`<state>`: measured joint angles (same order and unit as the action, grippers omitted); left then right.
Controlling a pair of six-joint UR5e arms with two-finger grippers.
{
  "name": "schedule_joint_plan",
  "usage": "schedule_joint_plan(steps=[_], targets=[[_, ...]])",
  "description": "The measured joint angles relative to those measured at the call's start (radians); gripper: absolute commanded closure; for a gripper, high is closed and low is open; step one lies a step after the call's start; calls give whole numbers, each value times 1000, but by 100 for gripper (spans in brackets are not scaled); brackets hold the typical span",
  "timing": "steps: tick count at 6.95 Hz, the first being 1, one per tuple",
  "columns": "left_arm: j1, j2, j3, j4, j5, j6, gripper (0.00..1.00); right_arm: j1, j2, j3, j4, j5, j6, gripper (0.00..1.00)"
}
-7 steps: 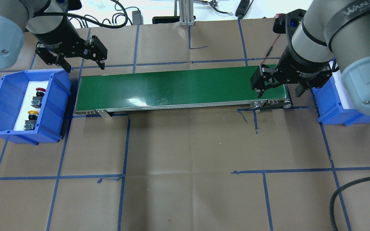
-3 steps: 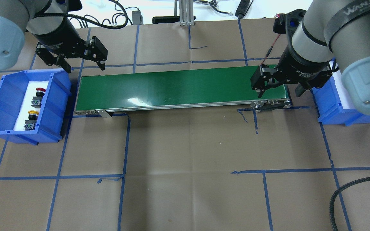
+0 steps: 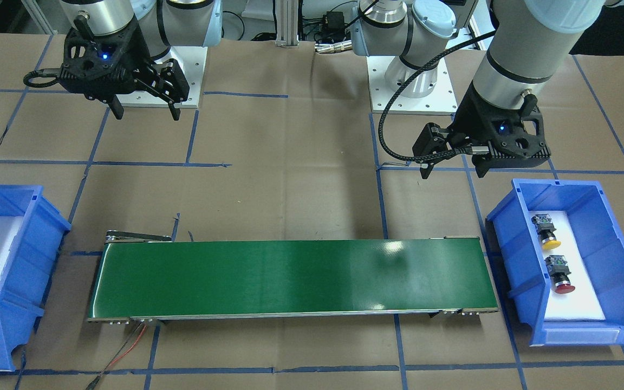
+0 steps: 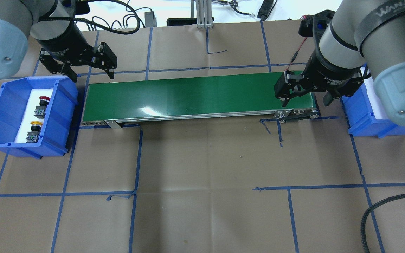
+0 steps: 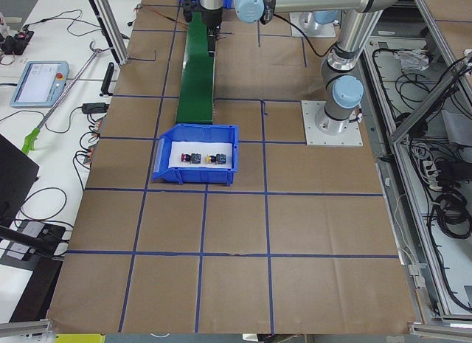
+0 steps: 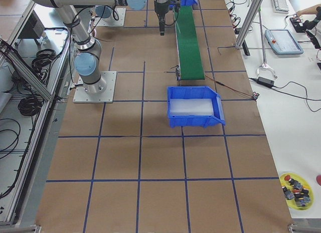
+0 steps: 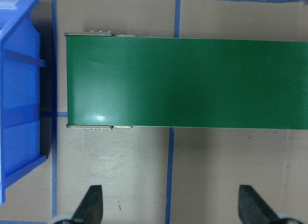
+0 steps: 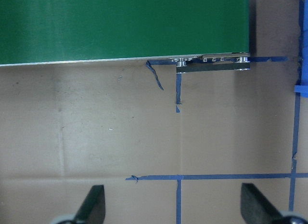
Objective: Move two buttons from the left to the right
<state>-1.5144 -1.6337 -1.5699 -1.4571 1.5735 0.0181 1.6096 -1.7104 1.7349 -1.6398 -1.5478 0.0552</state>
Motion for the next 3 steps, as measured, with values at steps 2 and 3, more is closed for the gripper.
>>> schedule_joint_plan(steps=[2, 3], targets=[[73, -5, -1, 2, 0, 84, 0, 0, 0, 0, 0, 0, 0, 0], [143, -9, -1, 3, -2, 161, 0, 0, 0, 1, 0, 0, 0, 0]])
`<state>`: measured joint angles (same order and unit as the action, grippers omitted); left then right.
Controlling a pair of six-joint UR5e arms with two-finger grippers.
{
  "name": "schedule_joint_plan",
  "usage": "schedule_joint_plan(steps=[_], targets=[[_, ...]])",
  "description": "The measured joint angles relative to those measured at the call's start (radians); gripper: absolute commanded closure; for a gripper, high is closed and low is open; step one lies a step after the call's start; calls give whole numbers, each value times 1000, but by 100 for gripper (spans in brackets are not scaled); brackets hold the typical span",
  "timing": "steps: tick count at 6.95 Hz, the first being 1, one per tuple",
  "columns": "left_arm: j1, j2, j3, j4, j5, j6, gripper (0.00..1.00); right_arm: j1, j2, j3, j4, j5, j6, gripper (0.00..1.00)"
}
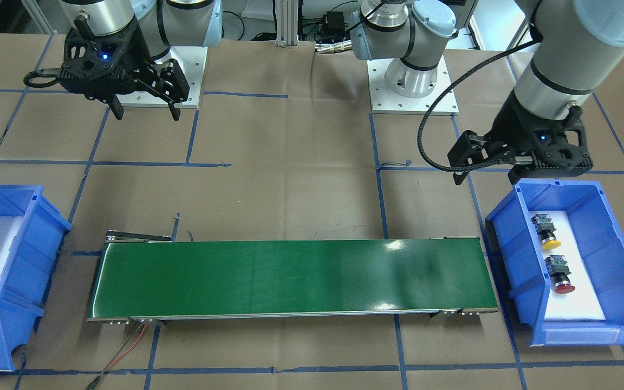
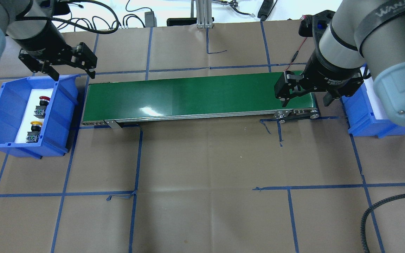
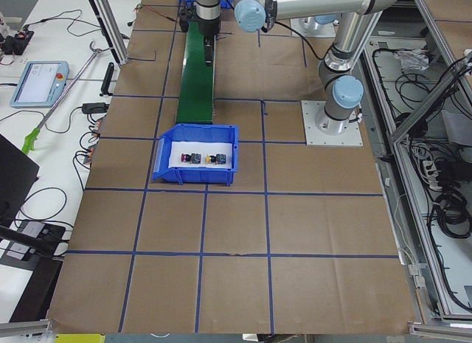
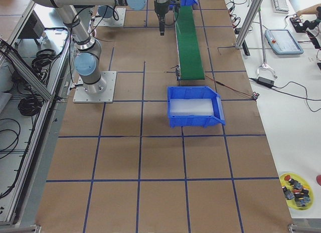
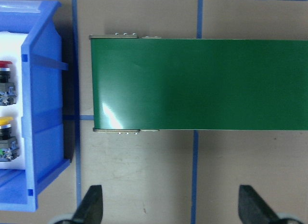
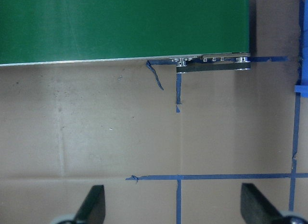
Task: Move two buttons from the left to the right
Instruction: 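Move the left gripper down into the blue bin over the yellow button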
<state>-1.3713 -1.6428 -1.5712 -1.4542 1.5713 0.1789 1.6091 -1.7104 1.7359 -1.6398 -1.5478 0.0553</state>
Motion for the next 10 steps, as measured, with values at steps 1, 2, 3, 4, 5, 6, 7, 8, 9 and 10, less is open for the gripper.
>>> schedule_joint_plan(steps=[1, 2, 3, 4, 5, 6, 7, 8, 9, 10], targets=[[82, -8, -1, 0, 0, 93, 0, 0, 0, 0, 0, 0, 0, 0], [174, -14, -8, 0, 1, 194, 0, 1, 0, 0, 0, 1, 0, 0], [269, -18, -28, 4, -1, 287, 0, 1, 0, 1, 0, 1, 0, 0], [359, -21, -55, 20, -6, 363, 0, 1, 0, 1, 0, 1, 0, 0], [431, -25, -89, 63, -8, 434, 0, 1, 0, 1, 0, 1, 0, 0], [472, -28, -125, 113, -9, 476, 0, 1, 0, 1, 0, 2, 0, 0], [489, -33, -165, 164, -10, 493, 0, 1, 0, 1, 0, 2, 0, 0], [495, -42, -208, 224, -10, 498, 0, 0, 0, 1, 0, 2, 0, 0], [496, -59, -251, 291, -10, 500, 0, 0, 0, 1, 0, 2, 0, 0], [495, -77, -287, 344, -11, 501, 0, 0, 0, 1, 0, 2, 0, 0]])
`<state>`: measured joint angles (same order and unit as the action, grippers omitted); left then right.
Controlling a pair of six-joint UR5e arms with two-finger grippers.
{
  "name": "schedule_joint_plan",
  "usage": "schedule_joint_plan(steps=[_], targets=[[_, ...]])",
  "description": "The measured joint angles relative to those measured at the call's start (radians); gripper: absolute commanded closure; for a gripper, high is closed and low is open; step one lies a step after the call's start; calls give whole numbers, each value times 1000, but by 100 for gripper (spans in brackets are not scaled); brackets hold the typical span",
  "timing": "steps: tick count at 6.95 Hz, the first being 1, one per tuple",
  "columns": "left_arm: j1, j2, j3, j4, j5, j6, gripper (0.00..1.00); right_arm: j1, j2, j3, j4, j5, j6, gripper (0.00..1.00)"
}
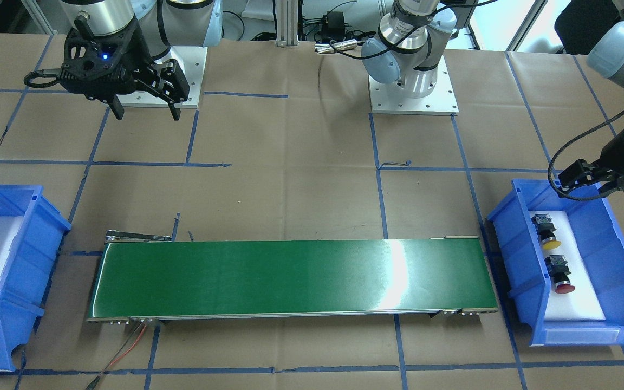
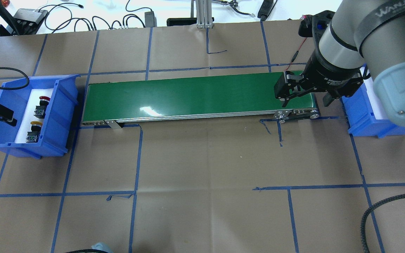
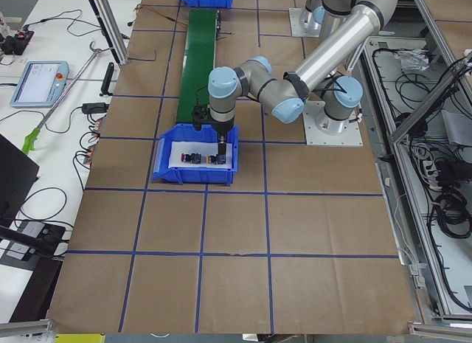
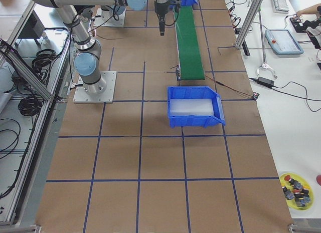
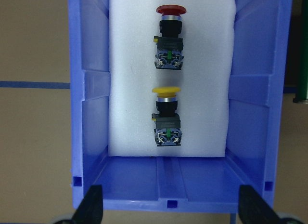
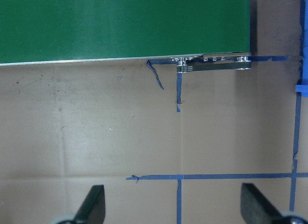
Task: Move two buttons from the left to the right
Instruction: 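Move the left gripper down into the blue bin over the yellow button, then close the left gripper on the yellow button and lift it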
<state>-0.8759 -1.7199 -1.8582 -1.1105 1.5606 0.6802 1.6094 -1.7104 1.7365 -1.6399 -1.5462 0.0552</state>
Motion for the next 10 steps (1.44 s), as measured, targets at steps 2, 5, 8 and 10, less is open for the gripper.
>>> schedule_joint_plan(steps=[2, 5, 8, 10], targets=[[-3, -41, -46, 80, -3, 2, 0, 1, 1, -1, 0, 0, 0, 0], [-10, -113, -78, 195, -4, 1, 0, 1, 1, 0, 0, 0, 0, 0], [-14, -163, -116, 285, -6, -1, 0, 1, 2, 0, 0, 0, 0, 0], [-15, -187, -132, 322, -23, -1, 37, 1, 2, 0, 0, 0, 0, 0]])
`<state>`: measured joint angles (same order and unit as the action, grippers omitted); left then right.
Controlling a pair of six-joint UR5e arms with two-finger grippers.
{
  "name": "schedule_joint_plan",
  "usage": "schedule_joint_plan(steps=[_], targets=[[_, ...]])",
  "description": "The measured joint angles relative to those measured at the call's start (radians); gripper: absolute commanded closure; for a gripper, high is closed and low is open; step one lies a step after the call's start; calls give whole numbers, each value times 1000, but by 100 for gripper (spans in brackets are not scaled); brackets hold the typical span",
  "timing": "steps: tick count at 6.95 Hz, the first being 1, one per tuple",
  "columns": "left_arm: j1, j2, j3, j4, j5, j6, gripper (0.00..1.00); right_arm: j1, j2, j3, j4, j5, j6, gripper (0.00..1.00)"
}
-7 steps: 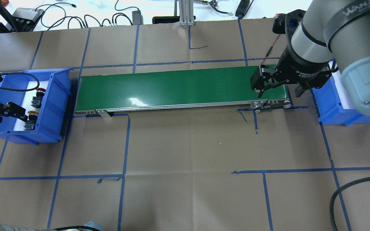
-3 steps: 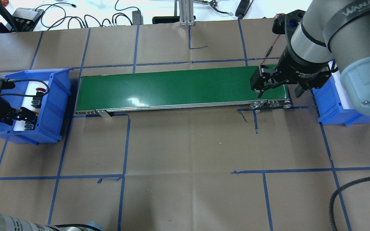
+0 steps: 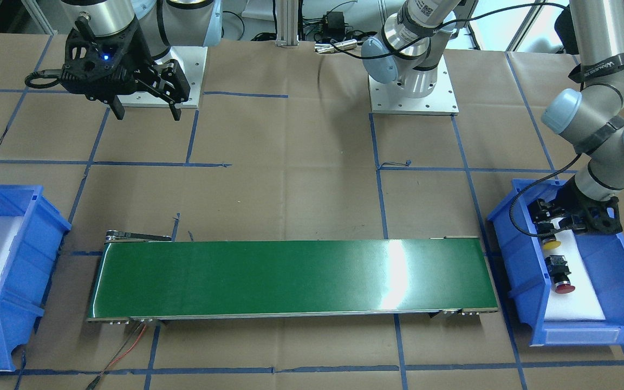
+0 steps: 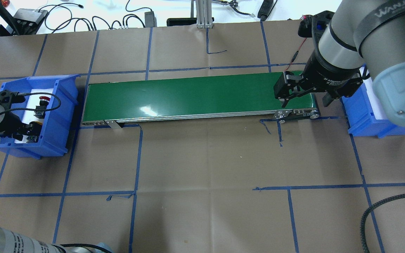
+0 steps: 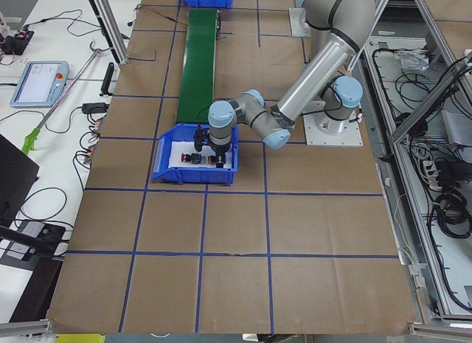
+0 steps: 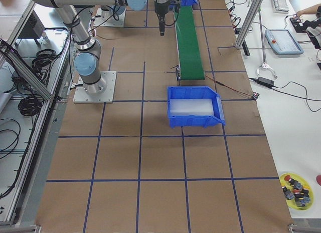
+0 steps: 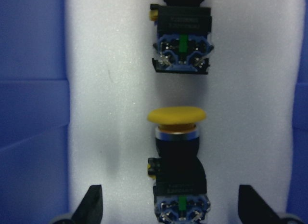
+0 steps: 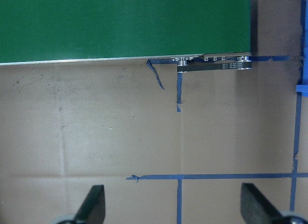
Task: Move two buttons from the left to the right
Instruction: 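Close the left gripper on the yellow button and lift it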
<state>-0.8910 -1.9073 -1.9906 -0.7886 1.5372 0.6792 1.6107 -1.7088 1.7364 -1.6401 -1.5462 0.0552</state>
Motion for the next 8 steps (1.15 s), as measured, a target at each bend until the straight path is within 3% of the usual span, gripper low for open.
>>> schedule_joint_plan(steps=[1, 3, 6, 8], targets=[[0, -2, -2, 5, -9, -1, 58, 0, 0, 0, 0, 0, 0, 0], [0, -1, -1, 8, -14, -8, 84, 0, 0, 0, -1, 0, 0, 0], [0, 42, 19, 0, -14, -11, 89, 0, 0, 0, -1, 0, 0, 0], [0, 106, 59, -83, -11, -10, 89, 0, 0, 0, -1, 0, 0, 0]])
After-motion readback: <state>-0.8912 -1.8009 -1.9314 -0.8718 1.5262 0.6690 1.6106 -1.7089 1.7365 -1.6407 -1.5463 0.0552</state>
